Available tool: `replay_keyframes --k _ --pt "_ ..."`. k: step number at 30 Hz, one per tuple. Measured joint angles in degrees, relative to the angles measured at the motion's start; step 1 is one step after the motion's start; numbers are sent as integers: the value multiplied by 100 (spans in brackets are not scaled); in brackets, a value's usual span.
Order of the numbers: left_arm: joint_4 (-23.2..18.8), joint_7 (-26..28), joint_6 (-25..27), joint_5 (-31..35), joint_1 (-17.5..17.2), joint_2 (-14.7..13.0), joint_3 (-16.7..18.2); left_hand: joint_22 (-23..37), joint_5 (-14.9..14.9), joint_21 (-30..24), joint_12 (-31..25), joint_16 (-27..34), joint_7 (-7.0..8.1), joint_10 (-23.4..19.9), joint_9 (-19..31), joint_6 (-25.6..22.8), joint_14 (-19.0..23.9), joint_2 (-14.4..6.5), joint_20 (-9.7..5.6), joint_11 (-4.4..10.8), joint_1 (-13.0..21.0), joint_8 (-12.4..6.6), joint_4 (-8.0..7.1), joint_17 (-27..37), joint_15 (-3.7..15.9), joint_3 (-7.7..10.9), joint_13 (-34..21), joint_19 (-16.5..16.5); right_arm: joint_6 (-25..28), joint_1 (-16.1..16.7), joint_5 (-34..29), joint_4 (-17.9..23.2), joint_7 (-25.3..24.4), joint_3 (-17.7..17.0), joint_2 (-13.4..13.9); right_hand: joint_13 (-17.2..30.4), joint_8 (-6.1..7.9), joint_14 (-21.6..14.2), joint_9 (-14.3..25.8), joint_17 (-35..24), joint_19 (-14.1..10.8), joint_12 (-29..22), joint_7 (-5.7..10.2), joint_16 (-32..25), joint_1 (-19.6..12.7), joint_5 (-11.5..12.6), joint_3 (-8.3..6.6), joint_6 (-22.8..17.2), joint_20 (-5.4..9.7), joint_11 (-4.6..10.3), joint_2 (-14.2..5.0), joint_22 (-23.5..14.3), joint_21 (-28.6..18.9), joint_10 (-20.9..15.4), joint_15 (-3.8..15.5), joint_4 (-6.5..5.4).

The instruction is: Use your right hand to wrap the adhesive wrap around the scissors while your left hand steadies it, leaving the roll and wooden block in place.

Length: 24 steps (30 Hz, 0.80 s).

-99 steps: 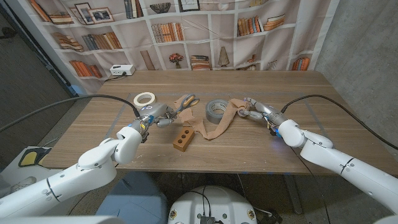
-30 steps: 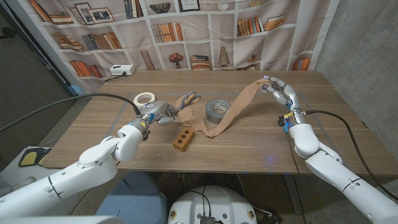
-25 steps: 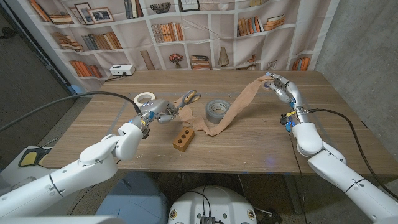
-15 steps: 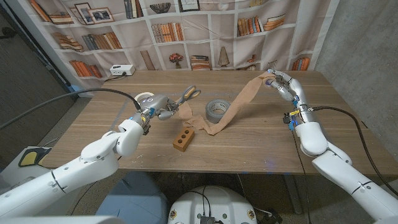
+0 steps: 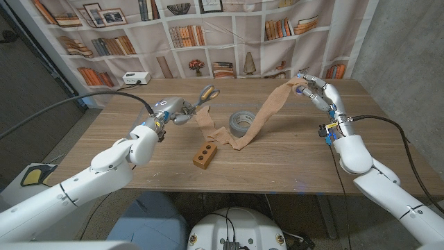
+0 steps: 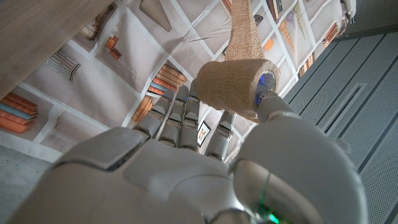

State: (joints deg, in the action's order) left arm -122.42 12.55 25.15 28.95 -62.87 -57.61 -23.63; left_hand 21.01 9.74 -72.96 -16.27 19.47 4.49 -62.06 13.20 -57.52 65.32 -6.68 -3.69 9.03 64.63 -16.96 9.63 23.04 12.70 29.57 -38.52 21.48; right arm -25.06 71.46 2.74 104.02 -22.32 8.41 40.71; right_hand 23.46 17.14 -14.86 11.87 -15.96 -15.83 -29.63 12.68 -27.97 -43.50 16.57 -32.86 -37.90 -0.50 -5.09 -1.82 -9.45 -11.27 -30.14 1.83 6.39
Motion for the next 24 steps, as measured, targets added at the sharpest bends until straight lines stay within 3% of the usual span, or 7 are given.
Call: replay_keyframes --k 7,24 --pt "99 -26 -42 4 174 36 -31 -30 0 -44 24 0 -11 -19 0 -11 0 15 0 19 15 11 0 9 0 0 -23 0 -147 133 -208 218 122 -133 14 0 -12 1 0 0 1 0 0 0 0 1 32 -1 64 1 0 0 0 1 -1 32" --pt "473 -278 -325 214 812 202 -378 -110 -5 -121 14 28 -10 -19 -1 -10 21 26 0 20 33 23 1 83 -20 -2 -24 0 -323 290 -870 600 261 -287 -56 0 -86 13 10 -1 54 -11 39 0 -2 10 72 -103 10 21 1 0 25 20 -11 -7"
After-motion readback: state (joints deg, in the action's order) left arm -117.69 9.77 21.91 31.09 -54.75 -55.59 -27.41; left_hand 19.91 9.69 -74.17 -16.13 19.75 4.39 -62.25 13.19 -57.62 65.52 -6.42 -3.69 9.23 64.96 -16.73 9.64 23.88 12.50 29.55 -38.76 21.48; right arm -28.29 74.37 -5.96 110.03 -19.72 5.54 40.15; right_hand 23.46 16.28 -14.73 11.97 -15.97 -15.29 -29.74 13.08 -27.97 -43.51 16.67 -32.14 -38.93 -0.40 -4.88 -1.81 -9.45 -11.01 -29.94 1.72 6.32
